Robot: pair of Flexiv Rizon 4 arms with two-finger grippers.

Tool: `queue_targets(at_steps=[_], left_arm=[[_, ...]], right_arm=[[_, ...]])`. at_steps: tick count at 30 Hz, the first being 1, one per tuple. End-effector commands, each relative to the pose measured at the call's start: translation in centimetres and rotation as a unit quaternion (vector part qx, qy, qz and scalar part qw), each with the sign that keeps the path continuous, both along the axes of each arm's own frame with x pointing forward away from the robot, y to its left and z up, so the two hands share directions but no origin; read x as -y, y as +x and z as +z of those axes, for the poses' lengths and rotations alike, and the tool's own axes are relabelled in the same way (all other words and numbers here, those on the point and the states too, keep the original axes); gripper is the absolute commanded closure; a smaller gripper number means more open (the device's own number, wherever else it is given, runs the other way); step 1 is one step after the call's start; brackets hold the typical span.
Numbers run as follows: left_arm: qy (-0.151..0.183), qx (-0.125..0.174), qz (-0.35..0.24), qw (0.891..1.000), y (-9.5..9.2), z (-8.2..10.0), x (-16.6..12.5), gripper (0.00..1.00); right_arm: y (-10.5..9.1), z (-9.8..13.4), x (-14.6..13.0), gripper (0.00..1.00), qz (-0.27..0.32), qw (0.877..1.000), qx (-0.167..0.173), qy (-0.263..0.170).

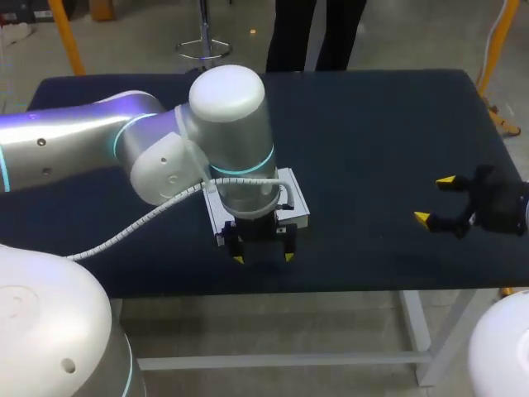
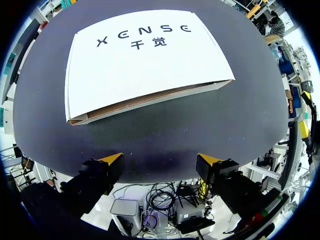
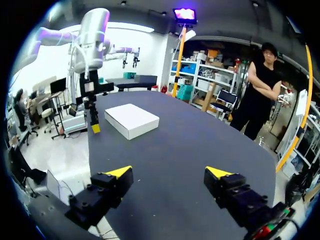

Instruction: Assemble the packaging by folding the flat box into shape, placing the metal phone stand inside, and closing the box properly

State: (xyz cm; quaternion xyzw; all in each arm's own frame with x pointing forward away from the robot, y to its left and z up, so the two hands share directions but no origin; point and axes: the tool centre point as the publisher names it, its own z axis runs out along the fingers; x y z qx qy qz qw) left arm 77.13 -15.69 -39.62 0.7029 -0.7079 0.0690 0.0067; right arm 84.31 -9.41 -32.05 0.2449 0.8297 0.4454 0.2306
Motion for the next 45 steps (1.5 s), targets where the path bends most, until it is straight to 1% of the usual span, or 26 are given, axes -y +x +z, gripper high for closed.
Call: queue_targets(at_steps=[1, 7, 12, 25, 32, 39, 45], left_arm=[[0.024, -0.003, 0.010, 1.000, 1.1, -0.4, 0.4, 0.00], [0.026, 0.003, 0.018, 0.999, 2.6, -0.2, 0.3, 0.00], [0.035, 0.008, 0.030, 0.999, 4.2, -0.3, 0.3, 0.00], [0.044, 0.011, 0.041, 0.998, 7.8, -0.7, -0.3, 0.00], [0.046, 0.012, 0.042, 0.998, 10.1, -0.8, -0.8, 0.00], [0.046, 0.016, 0.043, 0.998, 12.6, -0.4, -1.4, 0.00], [0.044, 0.020, 0.040, 0.998, 15.0, 0.1, -1.9, 0.00]], right_arm=[[-0.8, -0.5, 0.5, 0.00, 0.011, 0.997, 0.053, 0.059], [-1.1, -0.9, 0.6, 0.00, 0.004, 0.997, 0.046, 0.061], [-1.1, -0.9, 0.6, 0.00, 0.004, 0.997, 0.046, 0.061], [-1.1, -0.9, 0.6, 0.00, 0.004, 0.997, 0.046, 0.061], [-1.1, -0.9, 0.6, 0.00, 0.004, 0.997, 0.046, 0.061], [-1.1, -0.9, 0.6, 0.00, 0.004, 0.997, 0.046, 0.061], [-1.1, -0.9, 0.6, 0.00, 0.004, 0.997, 0.046, 0.061]])
